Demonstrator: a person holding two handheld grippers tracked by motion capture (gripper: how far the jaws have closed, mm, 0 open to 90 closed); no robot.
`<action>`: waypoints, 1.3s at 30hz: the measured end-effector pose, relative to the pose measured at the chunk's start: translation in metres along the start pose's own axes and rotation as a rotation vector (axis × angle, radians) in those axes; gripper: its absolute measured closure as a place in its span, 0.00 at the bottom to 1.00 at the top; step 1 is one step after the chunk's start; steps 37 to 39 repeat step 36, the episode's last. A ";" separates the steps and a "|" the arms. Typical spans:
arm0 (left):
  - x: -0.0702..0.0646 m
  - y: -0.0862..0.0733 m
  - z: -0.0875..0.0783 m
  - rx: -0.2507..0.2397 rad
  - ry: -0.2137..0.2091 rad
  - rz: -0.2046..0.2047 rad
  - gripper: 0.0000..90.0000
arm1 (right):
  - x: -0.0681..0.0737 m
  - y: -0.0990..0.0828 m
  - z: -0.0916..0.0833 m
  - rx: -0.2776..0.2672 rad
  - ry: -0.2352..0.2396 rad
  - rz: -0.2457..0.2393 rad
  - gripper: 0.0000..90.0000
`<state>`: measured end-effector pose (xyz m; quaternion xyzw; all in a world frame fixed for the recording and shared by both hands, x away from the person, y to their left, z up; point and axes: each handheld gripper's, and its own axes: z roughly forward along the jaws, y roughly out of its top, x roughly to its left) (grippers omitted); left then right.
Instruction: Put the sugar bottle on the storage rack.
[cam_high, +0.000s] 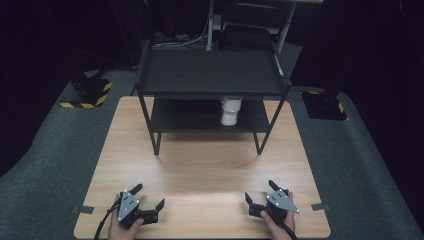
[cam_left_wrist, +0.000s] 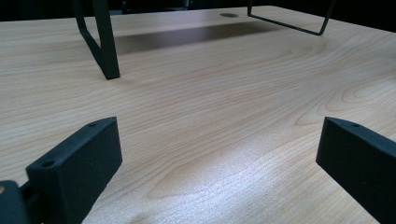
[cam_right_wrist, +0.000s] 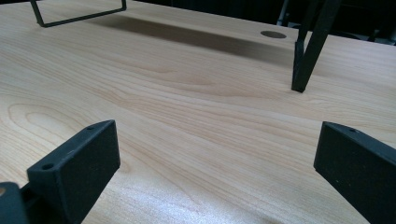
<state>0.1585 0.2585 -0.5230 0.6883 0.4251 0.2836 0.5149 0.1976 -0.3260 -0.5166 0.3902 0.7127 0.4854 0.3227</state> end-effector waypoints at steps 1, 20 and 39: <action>0.000 0.000 0.000 -0.001 0.001 0.002 0.01 | 0.000 0.000 0.000 0.000 0.002 -0.001 0.00; -0.001 0.000 -0.001 -0.001 -0.003 0.011 0.01 | -0.001 0.004 0.001 0.021 0.023 -0.027 0.00; -0.002 0.000 0.000 0.001 0.003 0.010 0.01 | 0.001 0.004 0.001 0.024 0.022 -0.054 0.00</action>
